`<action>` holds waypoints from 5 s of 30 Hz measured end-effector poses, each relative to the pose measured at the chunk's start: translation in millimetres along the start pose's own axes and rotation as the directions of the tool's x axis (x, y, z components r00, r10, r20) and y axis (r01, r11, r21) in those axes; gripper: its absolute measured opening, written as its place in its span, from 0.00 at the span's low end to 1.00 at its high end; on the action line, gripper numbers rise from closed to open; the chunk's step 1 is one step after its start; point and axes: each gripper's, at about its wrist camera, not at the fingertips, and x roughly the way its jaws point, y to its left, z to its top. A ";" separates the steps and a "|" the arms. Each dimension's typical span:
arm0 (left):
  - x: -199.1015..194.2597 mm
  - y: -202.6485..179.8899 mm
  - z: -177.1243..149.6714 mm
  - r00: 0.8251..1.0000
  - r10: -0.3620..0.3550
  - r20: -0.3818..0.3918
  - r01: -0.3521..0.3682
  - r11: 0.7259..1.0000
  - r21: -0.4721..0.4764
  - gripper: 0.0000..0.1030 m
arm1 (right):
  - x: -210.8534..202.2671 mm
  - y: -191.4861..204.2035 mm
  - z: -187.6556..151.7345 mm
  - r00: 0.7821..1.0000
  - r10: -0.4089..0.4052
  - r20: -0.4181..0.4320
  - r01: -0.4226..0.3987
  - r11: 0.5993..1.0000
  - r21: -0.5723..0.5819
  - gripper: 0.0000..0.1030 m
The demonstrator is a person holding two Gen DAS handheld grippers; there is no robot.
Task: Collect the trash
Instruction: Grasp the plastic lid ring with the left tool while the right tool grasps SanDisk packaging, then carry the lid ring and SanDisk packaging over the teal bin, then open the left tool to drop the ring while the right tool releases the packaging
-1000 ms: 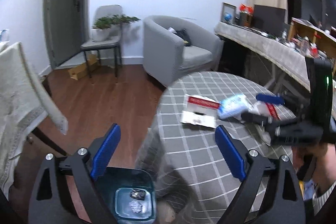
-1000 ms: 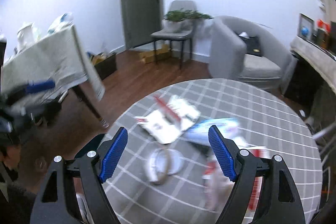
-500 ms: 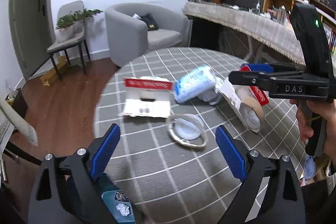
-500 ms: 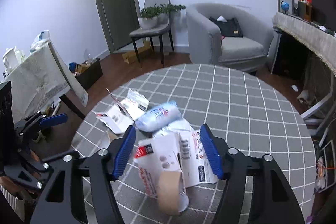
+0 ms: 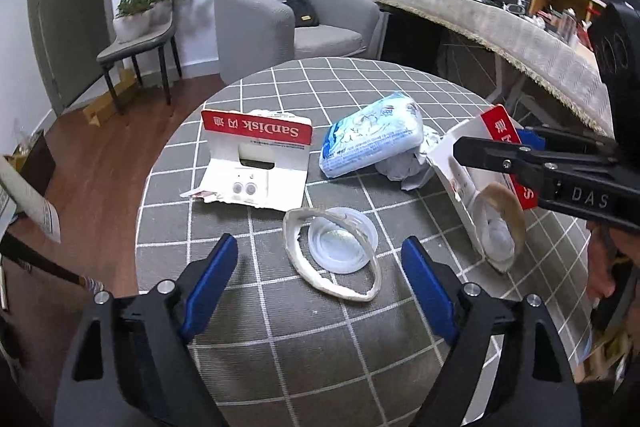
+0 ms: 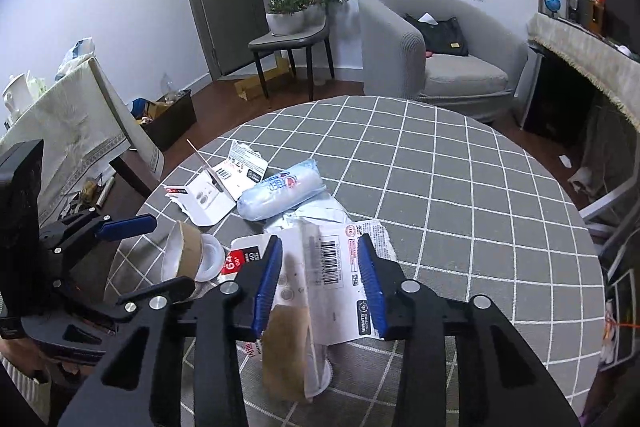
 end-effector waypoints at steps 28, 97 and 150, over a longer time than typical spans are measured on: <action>-17.7 15.2 -3.2 0.999 0.024 0.026 -0.022 0.999 -0.048 0.49 | -22.3 40.6 6.7 0.995 0.084 0.048 -0.080 0.993 -0.086 0.02; -16.2 245.8 -162.4 0.939 0.112 -0.325 -0.200 0.947 -0.252 0.50 | 87.6 283.7 29.5 0.959 0.273 -0.076 -0.283 0.929 -0.238 0.02; -182.5 254.1 -100.1 0.971 0.205 0.125 -0.151 0.927 -0.343 0.38 | 305.9 345.4 -115.2 0.818 0.084 -0.569 -0.243 0.947 -0.210 0.03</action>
